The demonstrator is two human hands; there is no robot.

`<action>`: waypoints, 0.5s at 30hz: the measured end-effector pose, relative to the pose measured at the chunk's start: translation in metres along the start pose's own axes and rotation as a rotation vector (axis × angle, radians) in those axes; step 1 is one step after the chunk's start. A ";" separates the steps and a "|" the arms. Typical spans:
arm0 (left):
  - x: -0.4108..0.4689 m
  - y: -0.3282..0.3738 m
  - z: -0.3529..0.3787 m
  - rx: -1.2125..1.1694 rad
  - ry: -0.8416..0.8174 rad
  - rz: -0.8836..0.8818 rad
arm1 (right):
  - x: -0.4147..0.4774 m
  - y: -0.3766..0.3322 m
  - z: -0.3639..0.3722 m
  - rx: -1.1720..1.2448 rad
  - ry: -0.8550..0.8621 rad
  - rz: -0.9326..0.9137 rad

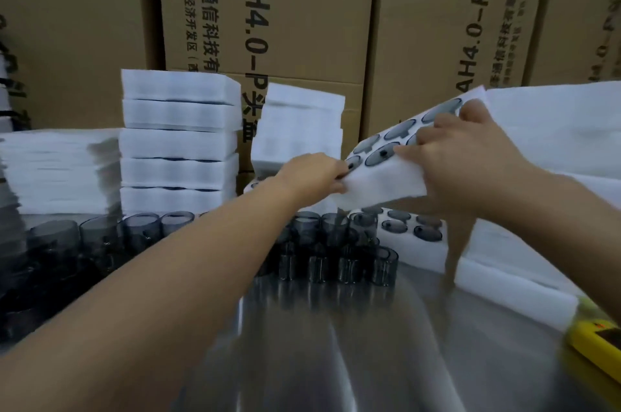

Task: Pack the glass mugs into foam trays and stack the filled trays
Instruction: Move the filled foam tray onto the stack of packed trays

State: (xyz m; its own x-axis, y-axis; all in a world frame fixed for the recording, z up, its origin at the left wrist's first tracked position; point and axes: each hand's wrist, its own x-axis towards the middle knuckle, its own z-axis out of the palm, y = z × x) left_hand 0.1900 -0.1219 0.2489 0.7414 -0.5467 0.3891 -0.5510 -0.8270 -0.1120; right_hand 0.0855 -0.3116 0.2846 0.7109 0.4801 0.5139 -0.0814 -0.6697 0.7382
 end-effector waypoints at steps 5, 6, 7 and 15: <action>0.066 -0.019 0.027 0.097 -0.017 0.010 | 0.039 0.014 0.075 0.029 -0.061 -0.013; 0.077 -0.023 0.032 0.114 -0.020 0.018 | 0.044 0.015 0.089 0.048 -0.072 -0.007; 0.087 -0.026 0.038 0.121 -0.024 0.023 | 0.049 0.016 0.102 0.066 -0.089 0.003; 0.147 -0.022 0.086 0.208 -0.135 0.032 | 0.051 -0.011 0.198 0.275 -0.234 0.166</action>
State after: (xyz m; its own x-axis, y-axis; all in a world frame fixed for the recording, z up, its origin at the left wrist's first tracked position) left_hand 0.3439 -0.1948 0.2302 0.7772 -0.5739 0.2582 -0.4946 -0.8107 -0.3132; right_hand 0.2605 -0.3917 0.2159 0.8463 0.2321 0.4795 -0.0410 -0.8691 0.4930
